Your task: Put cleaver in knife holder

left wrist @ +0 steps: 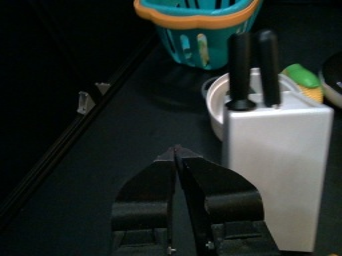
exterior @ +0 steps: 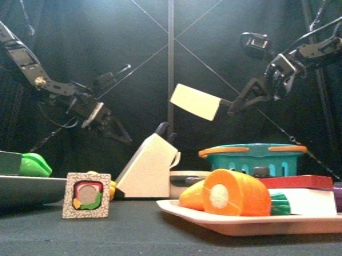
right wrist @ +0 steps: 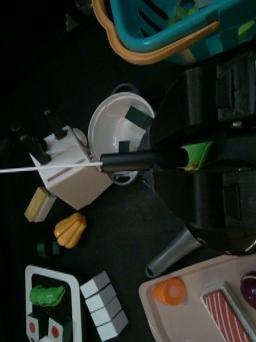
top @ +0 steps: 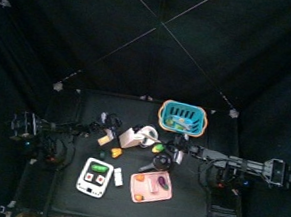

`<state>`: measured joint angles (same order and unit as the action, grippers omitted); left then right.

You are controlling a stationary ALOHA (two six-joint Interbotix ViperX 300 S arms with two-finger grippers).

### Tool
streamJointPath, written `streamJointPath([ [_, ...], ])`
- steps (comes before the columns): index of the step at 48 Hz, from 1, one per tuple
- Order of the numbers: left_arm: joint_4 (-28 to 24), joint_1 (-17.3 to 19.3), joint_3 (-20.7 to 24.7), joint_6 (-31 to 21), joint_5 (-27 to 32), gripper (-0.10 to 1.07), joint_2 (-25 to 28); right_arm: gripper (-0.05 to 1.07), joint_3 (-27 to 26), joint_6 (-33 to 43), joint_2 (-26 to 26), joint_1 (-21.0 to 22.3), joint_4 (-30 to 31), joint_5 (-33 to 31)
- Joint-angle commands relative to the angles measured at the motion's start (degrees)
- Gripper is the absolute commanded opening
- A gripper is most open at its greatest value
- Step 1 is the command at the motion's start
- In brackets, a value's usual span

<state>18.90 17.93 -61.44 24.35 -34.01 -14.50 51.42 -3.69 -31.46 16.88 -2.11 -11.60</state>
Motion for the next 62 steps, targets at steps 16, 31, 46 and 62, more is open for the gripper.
streamJointPath([
  [16, 3.6, -17.4, -6.3, -0.1, -1.1, 0.5, -9.8, 0.41, -16.5, -0.7, 0.7, 0.7, 4.9, -32.3],
  [31, 5.8, -27.4, -9.1, -0.2, -1.1, 0.5, -11.1, 0.41, -26.7, -3.3, 9.3, 1.1, 11.0, -43.6],
  [46, 10.5, -27.7, -11.1, -0.1, -1.1, 0.5, -11.1, 0.41, -31.1, -13.5, 15.4, 1.1, 11.9, -45.8],
  [62, 10.5, -27.7, -11.2, 0.0, -1.1, 0.5, -11.1, 0.41, -37.3, -21.4, 18.5, 1.7, 11.1, -50.0],
])
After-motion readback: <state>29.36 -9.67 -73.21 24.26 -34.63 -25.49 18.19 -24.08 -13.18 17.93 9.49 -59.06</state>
